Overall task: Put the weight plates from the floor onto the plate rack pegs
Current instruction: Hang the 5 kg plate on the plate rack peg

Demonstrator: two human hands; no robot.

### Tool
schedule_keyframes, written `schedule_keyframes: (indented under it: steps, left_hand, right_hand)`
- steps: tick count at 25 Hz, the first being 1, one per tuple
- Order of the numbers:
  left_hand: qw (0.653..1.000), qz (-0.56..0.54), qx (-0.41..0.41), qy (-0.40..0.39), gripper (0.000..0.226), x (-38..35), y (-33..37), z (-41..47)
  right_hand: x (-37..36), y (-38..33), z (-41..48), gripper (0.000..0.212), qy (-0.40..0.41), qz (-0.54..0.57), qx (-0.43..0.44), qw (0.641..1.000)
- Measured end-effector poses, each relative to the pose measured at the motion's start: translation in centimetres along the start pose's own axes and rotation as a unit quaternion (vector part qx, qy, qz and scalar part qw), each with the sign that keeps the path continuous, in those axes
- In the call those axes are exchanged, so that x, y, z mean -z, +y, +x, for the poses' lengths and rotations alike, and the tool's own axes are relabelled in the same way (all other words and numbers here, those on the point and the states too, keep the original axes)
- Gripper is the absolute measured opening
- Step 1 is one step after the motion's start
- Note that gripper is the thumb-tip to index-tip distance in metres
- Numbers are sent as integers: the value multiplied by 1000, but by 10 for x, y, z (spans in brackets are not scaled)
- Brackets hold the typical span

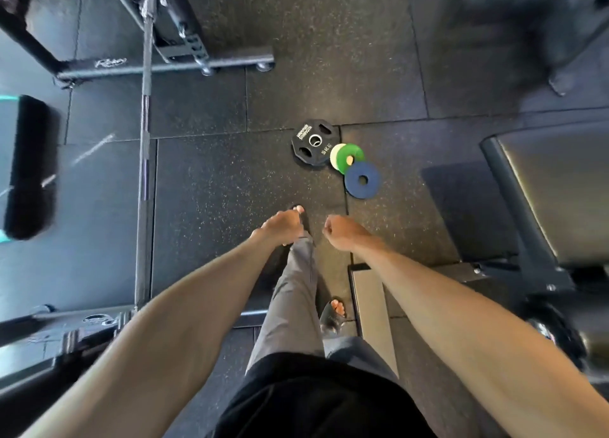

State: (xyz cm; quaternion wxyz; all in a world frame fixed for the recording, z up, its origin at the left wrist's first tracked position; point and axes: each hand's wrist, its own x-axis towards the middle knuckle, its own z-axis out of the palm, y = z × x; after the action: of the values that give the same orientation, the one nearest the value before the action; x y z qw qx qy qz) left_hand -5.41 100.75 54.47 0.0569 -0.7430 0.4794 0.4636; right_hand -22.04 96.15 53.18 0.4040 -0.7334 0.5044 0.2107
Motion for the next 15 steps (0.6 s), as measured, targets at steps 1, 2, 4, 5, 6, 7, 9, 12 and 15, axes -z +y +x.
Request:
schedule_keyframes:
  steps: [1,2,4,5,6,7,9,12,15]
  left_hand:
    - [1000,-2,4,1,33,11,1,22]
    - [1000,-9,8,0,33,23,3,46]
    - [999,-18,27,-26,31,45,9,97]
    - [999,-5,32,-41,31,60,13,123]
    - [998,2,34,-45,31,71,15,143]
    - [998,-8,43,-41,31,84,14,163]
    - [998,-24,53,-25,32,109,13,201]
    - [996,-51,69,-22,34,132,13,253]
    - [994,-70,79,-12,34,133,13,316]
  right_hand:
    - [15,-1,22,28,1,1,1,1000]
    - [30,-1,45,28,2,4,2,1000]
    - [59,-4,89,27,-10,12,-12,1000]
    - [74,-7,113,27,-16,2,-22,1000]
    - [85,-9,133,28,-24,-3,-25,999]
    - [97,-11,153,29,-28,-4,-26,999]
    - [119,-17,191,31,-40,-10,-21,999]
    - [143,-18,249,30,-48,-14,-17,999]
    - [155,-6,321,26,-42,-7,-16,999]
